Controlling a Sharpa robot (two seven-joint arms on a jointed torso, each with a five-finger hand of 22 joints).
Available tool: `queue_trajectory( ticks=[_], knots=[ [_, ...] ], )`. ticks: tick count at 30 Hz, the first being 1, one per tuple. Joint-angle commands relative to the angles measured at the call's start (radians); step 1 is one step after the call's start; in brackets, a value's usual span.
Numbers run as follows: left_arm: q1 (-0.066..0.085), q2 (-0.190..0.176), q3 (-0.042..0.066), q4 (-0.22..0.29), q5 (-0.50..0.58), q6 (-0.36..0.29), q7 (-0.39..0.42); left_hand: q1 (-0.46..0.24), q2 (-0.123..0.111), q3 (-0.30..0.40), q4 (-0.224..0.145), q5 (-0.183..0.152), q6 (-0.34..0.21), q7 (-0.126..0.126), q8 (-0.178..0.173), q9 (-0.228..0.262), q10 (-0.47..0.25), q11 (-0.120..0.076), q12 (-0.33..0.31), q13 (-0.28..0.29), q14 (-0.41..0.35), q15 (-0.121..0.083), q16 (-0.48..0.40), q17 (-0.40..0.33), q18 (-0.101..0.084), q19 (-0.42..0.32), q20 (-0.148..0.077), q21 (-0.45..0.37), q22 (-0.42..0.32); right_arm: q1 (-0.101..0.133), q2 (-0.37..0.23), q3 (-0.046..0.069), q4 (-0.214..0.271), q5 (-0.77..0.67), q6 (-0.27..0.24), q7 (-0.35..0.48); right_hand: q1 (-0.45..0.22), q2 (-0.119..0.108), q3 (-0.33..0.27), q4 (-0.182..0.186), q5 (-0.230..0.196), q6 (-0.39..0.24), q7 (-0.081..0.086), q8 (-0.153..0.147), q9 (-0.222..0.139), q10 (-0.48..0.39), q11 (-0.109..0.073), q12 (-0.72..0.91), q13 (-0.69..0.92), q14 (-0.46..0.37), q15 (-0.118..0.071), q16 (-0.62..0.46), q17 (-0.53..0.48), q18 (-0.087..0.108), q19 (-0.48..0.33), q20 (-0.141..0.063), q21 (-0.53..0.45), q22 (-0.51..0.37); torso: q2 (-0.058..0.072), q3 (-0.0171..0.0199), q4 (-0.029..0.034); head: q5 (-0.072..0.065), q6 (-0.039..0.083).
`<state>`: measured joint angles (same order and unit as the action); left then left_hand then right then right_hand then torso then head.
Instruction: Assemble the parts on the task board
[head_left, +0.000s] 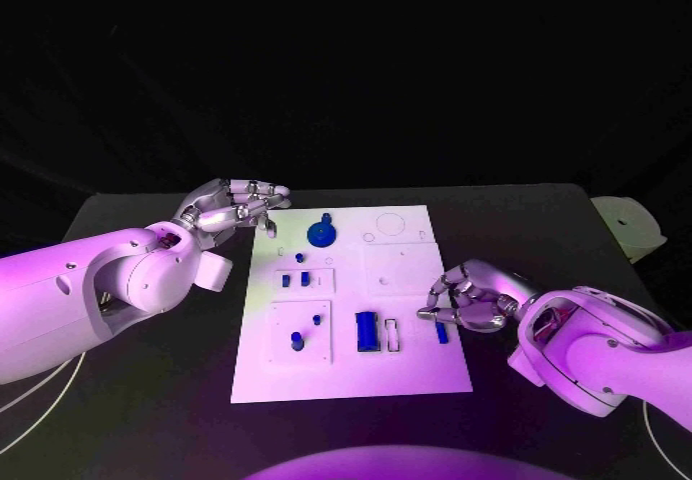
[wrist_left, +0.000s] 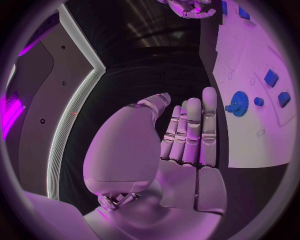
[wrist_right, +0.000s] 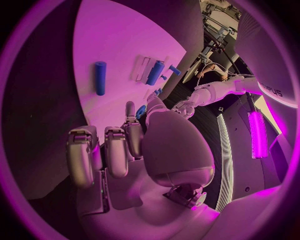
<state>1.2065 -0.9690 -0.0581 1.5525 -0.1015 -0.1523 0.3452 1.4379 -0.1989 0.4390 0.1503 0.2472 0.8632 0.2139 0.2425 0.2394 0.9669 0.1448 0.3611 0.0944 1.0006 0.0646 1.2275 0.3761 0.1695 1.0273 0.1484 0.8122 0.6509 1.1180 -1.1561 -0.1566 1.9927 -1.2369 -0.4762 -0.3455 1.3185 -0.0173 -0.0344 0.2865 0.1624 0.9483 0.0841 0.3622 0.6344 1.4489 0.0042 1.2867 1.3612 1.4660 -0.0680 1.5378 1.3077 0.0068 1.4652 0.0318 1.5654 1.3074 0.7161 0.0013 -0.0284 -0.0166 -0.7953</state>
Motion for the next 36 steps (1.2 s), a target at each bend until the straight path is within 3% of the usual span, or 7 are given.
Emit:
queue_trajectory(
  ticks=[1,7,12,31,36],
  knots=[
    [0.0,0.001,-0.001,0.001,0.005,0.017,0.01,-0.01,0.003,0.0,0.0,-0.004,-0.008,-0.002,0.005,0.002,-0.007,-0.002,0.006,0.002,-0.006,0.001,-0.006,-0.001,0.015,0.002,0.003,-0.005,-0.001,0.001,-0.018,-0.001,-0.002,-0.093,0.028,-0.003,0.005,0.001,-0.006,0.004,-0.002,0.001,0.004,-0.01,-0.004,-0.007,0.005,-0.018,0.037,0.086,0.009,-0.008,0.177,-0.007,0.106,0.01,0.005,0.263,-0.001,0.0007,-0.004,-0.004,-0.001],
    [-0.001,0.003,-0.002,0.0,0.005,0.019,0.011,-0.01,0.003,0.0,0.0,-0.004,-0.008,-0.002,0.005,0.002,-0.007,-0.002,0.006,0.002,-0.006,0.001,-0.006,-0.001,0.015,0.002,0.003,-0.005,-0.001,-0.018,-0.029,-0.003,-0.011,-0.166,0.075,-0.059,0.008,0.004,-0.008,0.003,0.002,0.003,0.006,-0.02,-0.011,-0.016,0.007,-0.038,0.025,0.083,0.011,-0.013,0.167,-0.007,0.106,0.014,0.005,0.263,-0.003,0.0019,-0.0083,-0.01,-0.002],
    [-0.001,0.003,-0.002,-0.001,0.005,0.019,0.012,-0.01,0.003,0.0,0.0,-0.004,-0.008,-0.002,0.005,0.002,-0.007,-0.002,0.006,0.002,-0.006,0.001,-0.006,-0.001,0.015,0.002,0.003,-0.005,-0.001,-0.042,-0.023,-0.004,-0.016,-0.209,0.097,-0.102,0.011,0.006,-0.013,0.004,0.012,0.025,0.002,-0.023,-0.017,-0.015,0.004,-0.039,0.024,0.083,0.01,-0.013,0.168,-0.007,0.106,0.016,0.005,0.263,-0.002,0.0012,-0.0066,-0.013,-0.003],
    [-0.001,0.002,-0.002,-0.001,0.004,0.02,0.011,-0.011,0.003,0.001,0.0,-0.004,-0.008,-0.002,0.006,0.002,-0.008,-0.002,0.008,0.002,-0.006,0.001,-0.006,-0.001,0.015,0.003,0.003,-0.005,-0.002,-0.069,0.018,-0.004,-0.044,-0.302,0.11,-0.17,0.01,0.007,-0.018,0.004,0.02,0.04,-0.002,-0.022,-0.018,-0.012,0.001,-0.037,0.025,0.084,0.008,-0.011,0.172,-0.007,0.106,0.015,0.005,0.263,-0.002,0.0004,-0.0058,-0.012,-0.006],
    [-0.001,0.001,-0.002,0.0,0.004,0.022,0.008,-0.011,0.003,0.0,0.0,-0.004,-0.008,-0.002,0.006,0.002,-0.008,-0.002,0.008,0.002,-0.006,0.001,-0.006,-0.001,0.015,0.003,0.003,-0.006,-0.002,-0.072,0.03,-0.004,-0.058,-0.315,0.102,-0.179,0.007,0.017,-0.017,0.006,0.028,0.046,-0.004,-0.024,-0.02,-0.011,-0.001,-0.037,0.025,0.084,0.006,-0.012,0.17,-0.007,0.106,0.014,0.005,0.263,-0.001,0.0003,-0.0051,-0.011,-0.005]
  ],
)
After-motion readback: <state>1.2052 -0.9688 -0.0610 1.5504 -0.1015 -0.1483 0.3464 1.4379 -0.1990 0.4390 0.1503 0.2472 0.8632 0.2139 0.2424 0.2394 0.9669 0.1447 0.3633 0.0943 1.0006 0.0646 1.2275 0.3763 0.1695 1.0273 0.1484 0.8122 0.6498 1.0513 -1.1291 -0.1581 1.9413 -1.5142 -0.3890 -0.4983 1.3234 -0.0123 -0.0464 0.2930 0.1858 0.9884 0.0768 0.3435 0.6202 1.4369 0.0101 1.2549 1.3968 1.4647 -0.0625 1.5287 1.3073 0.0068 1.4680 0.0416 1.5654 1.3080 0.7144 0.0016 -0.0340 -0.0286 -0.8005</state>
